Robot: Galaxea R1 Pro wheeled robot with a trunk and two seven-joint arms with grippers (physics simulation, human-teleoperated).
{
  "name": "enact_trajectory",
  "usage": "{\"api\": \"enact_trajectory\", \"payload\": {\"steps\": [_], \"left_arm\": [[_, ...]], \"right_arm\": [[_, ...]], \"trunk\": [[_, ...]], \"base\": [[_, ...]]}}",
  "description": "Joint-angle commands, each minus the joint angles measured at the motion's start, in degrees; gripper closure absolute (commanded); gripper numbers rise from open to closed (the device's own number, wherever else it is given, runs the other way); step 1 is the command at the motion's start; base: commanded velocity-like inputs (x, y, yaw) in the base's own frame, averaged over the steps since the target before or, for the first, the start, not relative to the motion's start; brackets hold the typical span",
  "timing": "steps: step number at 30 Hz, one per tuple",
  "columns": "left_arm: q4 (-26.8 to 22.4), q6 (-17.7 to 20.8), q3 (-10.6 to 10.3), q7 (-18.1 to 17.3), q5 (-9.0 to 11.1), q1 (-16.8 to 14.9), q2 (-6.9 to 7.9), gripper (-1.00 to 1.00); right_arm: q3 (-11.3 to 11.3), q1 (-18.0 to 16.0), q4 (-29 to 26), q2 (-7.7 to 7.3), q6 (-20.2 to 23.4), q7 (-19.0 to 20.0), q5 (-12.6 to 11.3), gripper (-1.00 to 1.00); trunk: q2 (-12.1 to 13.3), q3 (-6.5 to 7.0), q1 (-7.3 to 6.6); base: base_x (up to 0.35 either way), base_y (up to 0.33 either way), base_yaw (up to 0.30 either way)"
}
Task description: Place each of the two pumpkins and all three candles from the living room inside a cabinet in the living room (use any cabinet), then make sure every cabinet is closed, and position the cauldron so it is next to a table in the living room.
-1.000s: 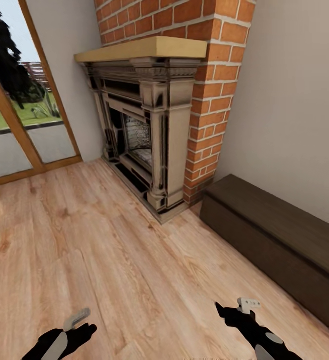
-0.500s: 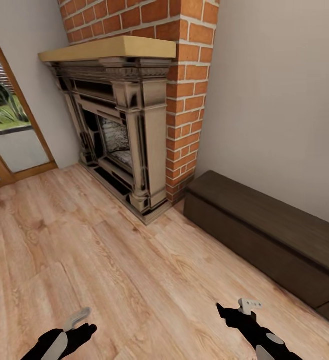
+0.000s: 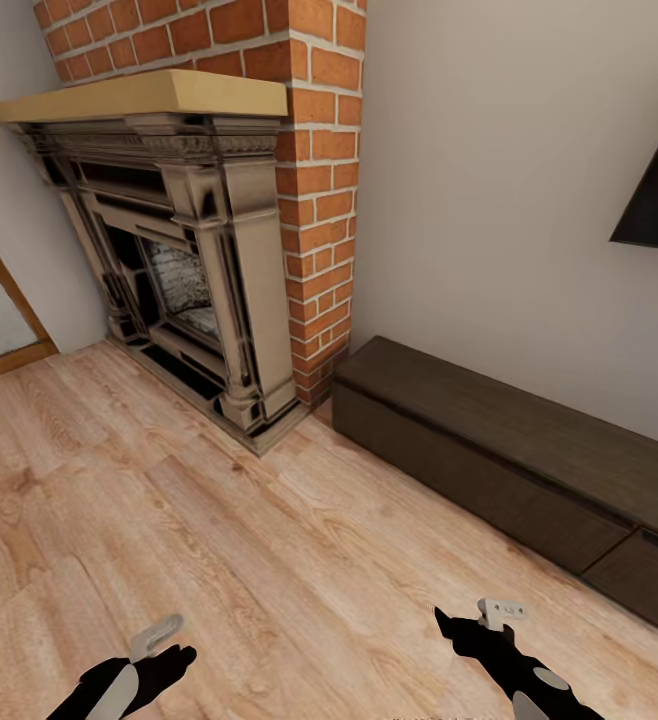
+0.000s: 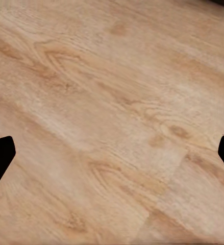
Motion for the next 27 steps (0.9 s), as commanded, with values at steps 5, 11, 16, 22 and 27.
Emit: {"api": "enact_trajectory", "payload": {"steps": [5,11,16,22,27], "left_arm": [[-0.15,0.12,-0.42,0.54,0.61,0.01,0.08,-1.00],[-0.14,0.09,-0.42,0.52,0.63,0.01,0.08,-1.00],[-0.08,0.10,-0.42,0.55,0.63,0.01,0.08,-1.00],[-0.07,0.09,-0.42,0.52,0.61,0.01,0.08,-1.00],[-0.07,0.09,-0.42,0.55,0.61,0.01,0.08,-1.00]], "right_arm": [[0.33,-0.09,-0.09,-0.07,-0.83,-0.48,-0.42,-1.00],[0.33,-0.09,-0.01,-0.07,-1.83,-0.48,-0.43,-1.00],[0.33,-0.09,-0.01,-0.07,-1.90,-0.48,-0.43,-1.00],[0.33,-0.09,-0.01,-0.07,-1.91,-0.48,-0.51,-1.00],[0.32,-0.09,-0.01,-0.07,-1.91,-0.48,-0.51,-1.00]], "trunk": [[-0.03,-0.05,0.00],[-0.03,-0.05,0.00],[-0.03,-0.05,0.00],[-0.03,-0.05,0.00],[-0.03,-0.05,0.00]], "base": [[0.000,0.053,-0.280],[0.000,0.246,-0.280],[0.000,0.235,-0.280],[0.000,0.092,-0.280],[0.000,0.007,-0.280]]}}
